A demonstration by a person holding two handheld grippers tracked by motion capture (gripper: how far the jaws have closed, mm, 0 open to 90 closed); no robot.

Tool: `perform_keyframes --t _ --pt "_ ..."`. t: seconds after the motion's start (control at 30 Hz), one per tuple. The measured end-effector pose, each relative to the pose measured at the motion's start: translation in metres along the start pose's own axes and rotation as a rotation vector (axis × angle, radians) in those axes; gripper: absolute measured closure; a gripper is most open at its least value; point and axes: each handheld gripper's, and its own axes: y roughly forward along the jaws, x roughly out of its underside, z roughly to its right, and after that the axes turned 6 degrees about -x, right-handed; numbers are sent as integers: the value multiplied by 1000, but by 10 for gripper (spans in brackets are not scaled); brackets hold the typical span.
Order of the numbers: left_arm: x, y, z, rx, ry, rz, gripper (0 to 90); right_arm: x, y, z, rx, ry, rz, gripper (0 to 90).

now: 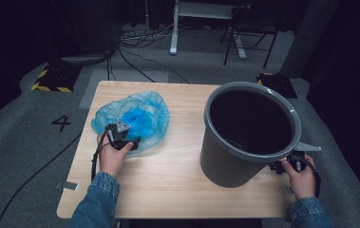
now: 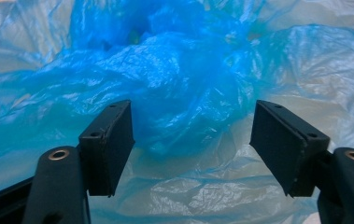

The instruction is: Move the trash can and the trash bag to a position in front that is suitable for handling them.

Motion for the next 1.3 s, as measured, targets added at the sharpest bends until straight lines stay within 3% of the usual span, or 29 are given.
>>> perform_keyframes --t 0.1,0.13,0.17,0.23,0.3,0.33,0.47,0.5,0.67,0.7,0.73,0.83,0.87,0.9,0.93,1.0,1.13,1.17,1.3 --pt "-3 -5 4 16 9 39 304 -6 4 5 29 5 -8 235" --pt "-8 -7 10 67 10 52 304 -8 5 6 28 7 -2 236" --pt "-11 -9 13 78 24 52 297 -11 6 6 28 3 2 240" --pt "-13 -10 16 78 40 53 292 -13 8 4 25 -4 5 249" --pt "-16 -14 23 79 61 62 290 -19 12 -3 31 -58 -6 396" --pt "-18 -19 29 81 91 71 288 -21 13 -6 34 -78 -4 418" --pt "-18 -25 35 92 104 80 282 -23 17 -12 17 -110 -12 426" --pt "-18 -29 37 112 86 94 282 -25 21 -19 -11 -125 -20 434" --pt "-17 -36 42 158 71 110 282 -33 34 -37 -64 -172 -41 430" --pt "-17 -37 44 164 73 112 281 -38 43 -49 -90 -194 -44 430" --pt "-17 -39 45 173 80 108 281 -38 43 -49 -90 -194 -44 430" --pt "-16 -46 54 192 103 109 278 -46 60 -72 -154 -234 -55 420" --pt "-16 -46 54 192 103 109 278 -46 60 -72 -154 -234 -55 420" --pt "-16 -48 56 196 111 111 277 -49 68 -84 -190 -256 -62 413" --pt "-16 -49 57 203 117 110 277 -49 68 -84 -190 -256 -62 413" --pt "-15 -53 61 189 136 103 277 -55 76 -101 -238 -284 -69 363" --pt "-15 -55 59 176 147 103 297 -58 78 -108 -255 -291 -62 316" --pt "-14 -56 58 179 143 103 303 -58 77 -106 -250 -270 -47 299" --pt "-14 -55 61 208 156 107 406 -60 75 -107 -261 -256 -45 355"
